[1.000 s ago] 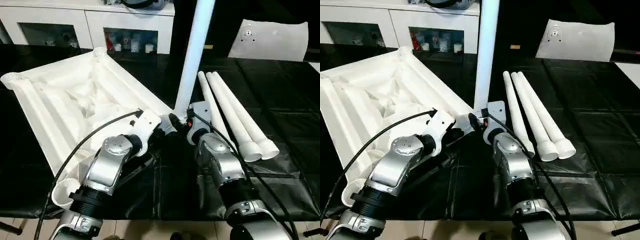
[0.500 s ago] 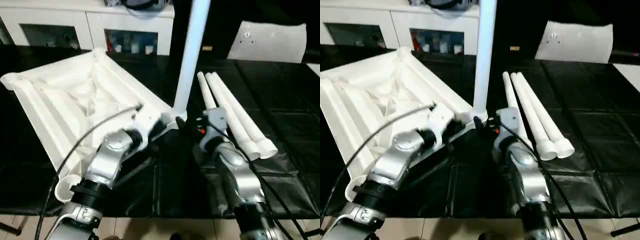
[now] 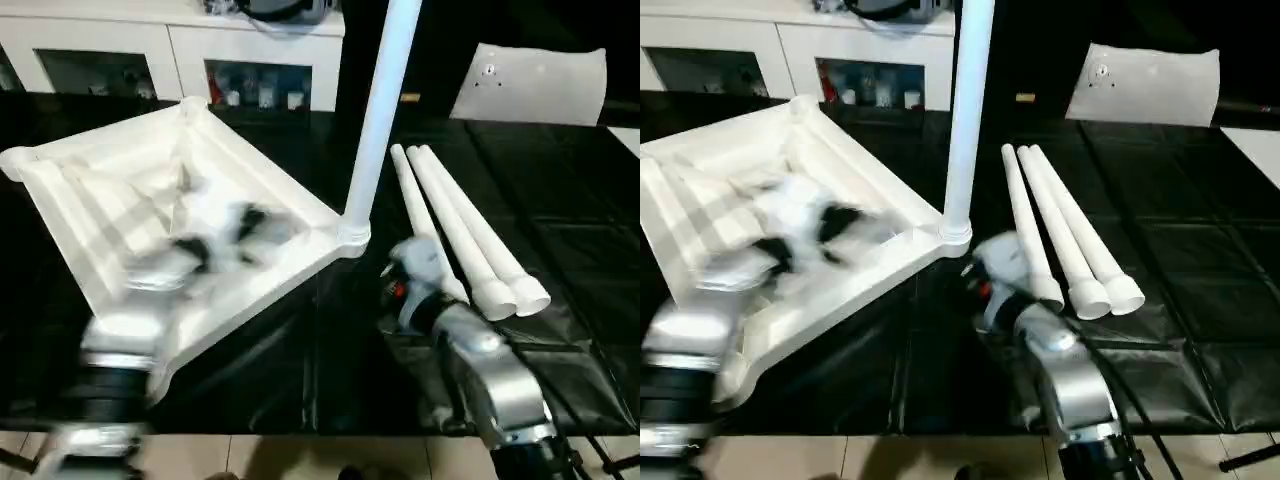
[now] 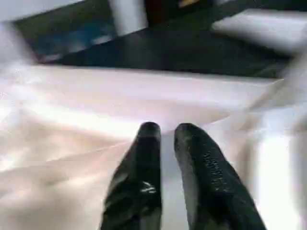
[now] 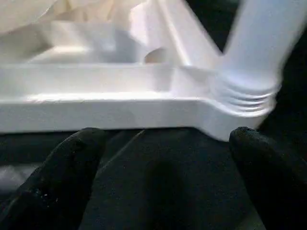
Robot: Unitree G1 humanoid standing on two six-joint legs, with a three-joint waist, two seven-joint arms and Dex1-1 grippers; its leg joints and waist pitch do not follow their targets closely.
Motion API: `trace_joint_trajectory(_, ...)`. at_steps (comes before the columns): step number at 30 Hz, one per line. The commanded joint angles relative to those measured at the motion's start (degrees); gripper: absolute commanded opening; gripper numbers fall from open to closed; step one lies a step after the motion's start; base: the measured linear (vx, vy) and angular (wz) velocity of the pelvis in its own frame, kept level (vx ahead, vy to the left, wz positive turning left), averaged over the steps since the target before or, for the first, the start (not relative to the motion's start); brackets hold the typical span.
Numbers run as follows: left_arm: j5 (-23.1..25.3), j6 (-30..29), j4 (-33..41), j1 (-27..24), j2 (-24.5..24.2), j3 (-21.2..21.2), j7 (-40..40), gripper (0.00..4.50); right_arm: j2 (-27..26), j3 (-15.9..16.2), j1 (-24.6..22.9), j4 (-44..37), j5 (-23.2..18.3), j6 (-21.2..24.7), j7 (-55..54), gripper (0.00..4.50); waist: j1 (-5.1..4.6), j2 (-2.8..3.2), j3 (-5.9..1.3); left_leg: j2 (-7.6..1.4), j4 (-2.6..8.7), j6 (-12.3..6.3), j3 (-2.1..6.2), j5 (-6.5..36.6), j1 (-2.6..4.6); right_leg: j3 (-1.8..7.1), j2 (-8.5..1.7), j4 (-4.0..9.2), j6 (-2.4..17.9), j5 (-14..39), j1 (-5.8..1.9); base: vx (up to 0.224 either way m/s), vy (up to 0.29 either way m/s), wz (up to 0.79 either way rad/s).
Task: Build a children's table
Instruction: Rotate leg to tighten, then rotate table base
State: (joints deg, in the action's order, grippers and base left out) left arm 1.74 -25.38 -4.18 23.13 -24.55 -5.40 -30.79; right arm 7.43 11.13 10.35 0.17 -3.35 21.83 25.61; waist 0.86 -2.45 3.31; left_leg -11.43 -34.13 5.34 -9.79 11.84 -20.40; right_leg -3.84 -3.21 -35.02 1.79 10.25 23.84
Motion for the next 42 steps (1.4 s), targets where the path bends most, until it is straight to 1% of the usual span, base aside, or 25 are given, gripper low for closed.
trace_joint_trajectory(1, 4.9, -2.0, 1.3, -1.2, -5.9, -0.9, 0.3, 0.49, 0.2, 1.3, 0.6, 0.7, 1.9, 1.2, -0.4, 4.50, 0.27, 0.79, -3.54, -1.67, 4.02, -2.36, 0.64, 7.0, 0.07, 2.95, -3.72, 3.69, 8.8, 11.4, -3.34, 0.000, 0.000, 0.00)
trace_joint_trajectory(2, 7.8, -3.5, 1.4, -2.7, -11.7, -0.1, -0.8, 0.26, -0.5, 1.8, 1.6, 2.6, 2.5, 2.0, -1.3, 4.50, -0.01, 0.76, -3.57, -1.56, 4.05, -2.10, 0.66, 7.0, -0.04, 2.97, -3.68, 3.66, 8.3, 11.3, -3.47, 0.000, 0.000, 0.00)
trace_joint_trajectory(3, 8.0, -4.2, 1.6, -3.0, -12.8, 0.2, -1.2, 0.18, -0.6, 1.9, 1.9, 3.0, 2.4, 2.4, -1.5, 4.50, -0.34, 0.43, -3.35, -1.45, 4.06, -1.88, 0.56, 7.4, -0.07, 3.09, -3.73, 3.79, 8.3, 12.4, -3.35, 0.000, 0.000, 0.00)
trace_joint_trajectory(4, 8.1, -5.2, 1.7, -3.4, -13.9, 0.4, -1.4, 0.12, -0.7, 2.1, 2.4, 3.7, 2.7, 2.5, -1.9, 4.50, -0.17, 0.57, -3.35, -1.53, 4.03, -1.38, 0.47, 7.9, 0.40, 3.19, -3.85, 3.93, 8.6, 13.1, -3.10, 0.000, 0.000, 0.00)
trace_joint_trajectory(6, 8.7, -6.7, 1.3, -4.2, -15.3, 0.4, -1.4, 0.02, -1.3, 2.3, 3.7, 5.7, 3.4, 3.3, -3.0, 4.50, 0.15, 0.81, -3.21, -1.65, 4.14, -0.91, 0.35, 8.6, 0.76, 3.25, -3.75, 3.92, 9.5, 12.4, -2.72, 0.000, 0.000, 0.00)
trace_joint_trajectory(10, 12.8, -7.7, -1.3, -6.0, -18.0, 3.2, 0.3, 0.02, -2.3, 3.1, 6.7, 10.2, 4.6, 3.8, -4.2, 4.50, 0.66, 0.88, -3.27, -1.54, 4.33, 0.12, 0.48, 10.2, 0.72, 3.35, -3.92, 3.81, 9.1, 13.1, -2.81, 0.000, 0.000, 0.00)
trace_joint_trajectory(14, 13.1, -8.8, -1.5, -6.1, -18.3, 4.7, 0.1, 0.02, -3.0, 3.4, 8.3, 12.4, 4.8, 3.4, -4.5, 4.50, 1.10, 0.66, -3.44, -1.56, 4.33, 0.48, 0.49, 9.1, 0.66, 3.38, -3.98, 3.57, 9.4, 10.8, -3.04, 0.000, 0.000, 0.00)
trace_joint_trajectory(15, 12.7, -9.1, -1.7, -5.9, -18.0, 5.0, -0.3, 0.02, -3.4, 3.5, 9.0, 13.6, 4.8, 3.0, -4.5, 4.50, 1.07, 0.70, -3.48, -1.56, 4.34, 0.52, 0.52, 9.1, 0.68, 3.37, -4.00, 3.51, 9.5, 10.5, -3.03, 0.000, 0.000, 0.00)
trace_joint_trajectory(16, 13.1, -9.6, -1.8, -5.9, -18.4, 6.2, -1.2, 0.02, -3.5, 3.8, 9.7, 15.0, 5.0, 2.6, -4.4, 4.50, 1.09, 1.02, -3.50, -1.51, 4.32, 0.65, 0.56, 9.1, 0.64, 3.37, -4.05, 3.47, 9.8, 10.2, -3.09, 0.000, 0.000, 0.00)
trace_joint_trajectory(17, 13.6, -10.0, -1.8, -6.1, -18.8, 6.9, -1.8, 0.02, -3.6, 4.1, 10.0, 15.8, 5.3, 2.4, -4.4, 4.50, 0.92, 0.81, -3.57, -1.50, 4.31, 0.69, 0.56, 8.9, 0.53, 3.36, -4.02, 3.39, 10.0, 9.5, -3.19, 0.000, 0.000, 0.00)
trace_joint_trajectory(18, 13.9, -10.2, -1.8, -6.2, -19.0, 7.3, -2.2, 0.02, -3.6, 4.2, 10.3, 16.4, 5.6, 2.3, -4.4, 4.50, 0.94, 0.83, -3.58, -1.47, 4.28, 0.68, 0.56, 8.7, 0.54, 3.36, -4.03, 3.39, 10.1, 9.4, -3.20, 0.000, 0.000, 0.00)
trace_joint_trajectory(21, 12.3, -11.2, -0.7, -7.0, -19.0, 9.6, -6.6, 0.02, -4.1, 4.4, 11.8, 20.2, 5.8, 2.2, -4.6, 4.50, 0.90, 0.83, -3.63, -1.41, 4.21, 0.67, 0.50, 8.2, 0.48, 3.39, -4.07, 3.36, 10.5, 8.7, -3.32, 0.000, 0.000, 0.00)
trace_joint_trajectory(24, 10.9, -12.2, 1.4, -8.2, -20.1, 12.4, -11.9, 0.02, -4.6, 4.3, 13.0, 22.8, 5.9, 1.3, -4.9, 4.50, 0.86, 1.04, -3.53, -1.51, 4.31, 0.99, 0.55, 9.4, 0.60, 3.38, -4.16, 3.44, 10.8, 10.0, -3.17, 0.000, 0.000, 0.00)
trace_joint_trajectory(25, 8.7, -12.5, 4.5, -9.7, -21.7, 15.6, -18.3, 0.02, -5.4, 3.4, 14.6, 25.7, 5.6, 0.0, -5.5, 4.50, 0.88, 1.20, -3.53, -1.53, 4.27, 1.23, 0.50, 9.9, 0.67, 3.42, -4.12, 3.43, 10.9, 10.1, -3.11, 0.000, 0.000, 0.00)
trace_joint_trajectory(26, 8.1, -12.4, 5.3, -10.0, -22.1, 16.4, -19.7, 0.02, -5.5, 3.1, 15.0, 26.4, 5.5, -0.4, -5.7, 4.50, 0.69, 1.22, -3.48, -1.56, 4.42, 1.35, 0.66, 10.5, 0.54, 3.37, -4.16, 3.36, 11.2, 10.6, -3.18, 0.000, 0.000, 0.00)
trace_joint_trajectory(27, 7.4, -12.5, 6.3, -10.4, -22.5, 17.3, -21.5, 0.02, -5.8, 2.9, 15.6, 27.4, 5.4, -0.9, -6.0, 4.50, 0.72, 1.12, -3.41, -1.56, 4.48, 1.40, 0.67, 10.9, 0.62, 3.33, -4.21, 3.51, 11.0, 11.5, -3.10, 0.000, 0.000, 0.00)
trace_joint_trajectory(29, 3.4, -12.4, 9.6, -11.2, -23.0, 19.1, -27.2, 0.02, -6.4, 2.3, 17.4, 30.3, 5.4, -3.0, -6.7, 4.50, 0.70, 1.31, -3.13, -1.67, 4.59, 1.83, 0.62, 13.5, 0.97, 3.36, -4.24, 3.89, 10.8, 14.8, -2.79, 0.000, 0.000, 0.00)
trace_joint_trajectory(30, 1.1, -11.5, 11.4, -11.6, -22.8, 19.8, -30.1, 0.02, -6.7, 2.1, 18.4, 31.6, 5.5, -3.7, -7.1, 4.50, 0.81, 1.55, -3.04, -1.64, 4.51, 2.16, 0.64, 14.7, 1.23, 3.40, -4.27, 4.06, 10.6, 16.5, -2.60, 0.000, 0.000, 0.00)
trace_joint_trajectory(31, -0.9, -11.6, 13.0, -11.8, -22.4, 20.4, -32.2, 0.02, -6.9, 2.0, 19.0, 32.3, 5.6, -4.0, -7.4, 4.50, 0.76, 1.42, -3.04, -1.62, 4.52, 2.22, 0.62, 14.9, 1.16, 3.47, -4.43, 4.14, 10.6, 17.1, -2.65, 0.000, 0.000, 0.00)
trace_joint_trajectory(33, -2.8, -12.1, 14.4, -11.5, -21.2, 21.0, -33.8, 0.02, -7.1, 1.8, 19.8, 33.0, 5.6, -4.3, -7.6, 4.50, 0.68, 1.47, -2.84, -1.64, 4.60, 2.71, 0.59, 16.9, 1.32, 3.33, -4.01, 4.32, 9.8, 19.5, -2.36, 0.000, 0.000, 0.00)
trace_joint_trajectory(34, -3.0, -12.3, 14.6, -11.4, -21.0, 21.2, -33.9, 0.02, -7.2, 1.7, 19.9, 33.2, 5.6, -4.4, -7.7, 4.50, 0.75, 1.46, -2.97, -1.45, 4.47, 2.75, 0.60, 16.2, 1.30, 3.47, -4.25, 4.29, 9.5, 19.0, -2.70, 0.000, 0.000, 0.00)
trace_joint_trajectory(35, -3.6, -13.4, 14.7, -10.5, -19.1, 21.6, -33.7, 0.02, -7.3, 1.5, 20.4, 33.8, 5.6, -4.8, -7.7, 4.50, 0.67, 1.46, -2.86, -1.49, 4.73, 2.85, 0.74, 16.2, 0.95, 3.37, -4.16, 4.20, 9.1, 19.1, -2.93, 0.000, 0.000, 0.00)
trace_joint_trajectory(37, -4.2, -13.8, 14.4, -9.7, -17.4, 21.7, -33.4, 0.02, -7.3, 1.5, 20.6, 34.3, 5.6, -5.2, -7.8, 4.50, 0.48, 1.27, -2.78, -1.35, 4.57, 2.76, 0.71, 18.0, 1.31, 3.25, -4.13, 4.69, 8.0, 22.6, -2.72, 0.000, 0.000, 0.00)
trace_joint_trajectory(38, -4.3, -13.1, 13.2, -8.2, -14.7, 22.0, -32.4, 0.02, -7.3, 1.3, 20.8, 35.1, 5.8, -6.0, -7.9, 4.50, 0.48, 1.19, -2.98, -1.24, 4.45, 2.55, 0.69, 17.2, 1.29, 3.37, -4.24, 4.70, 7.8, 22.6, -2.87, 0.000, 0.000, 0.00)
trace_joint_trajectory(42, -4.4, -11.1, 9.3, -5.1, -9.4, 21.3, -28.8, 0.02, -7.1, 1.0, 21.0, 36.3, 6.1, -7.2, -8.1, 4.50, 0.43, 1.15, -3.07, -1.12, 4.30, 2.05, 0.60, 16.1, 1.18, 3.24, -4.00, 4.90, 7.5, 22.4, -2.89, 0.000, 0.000, 0.00)
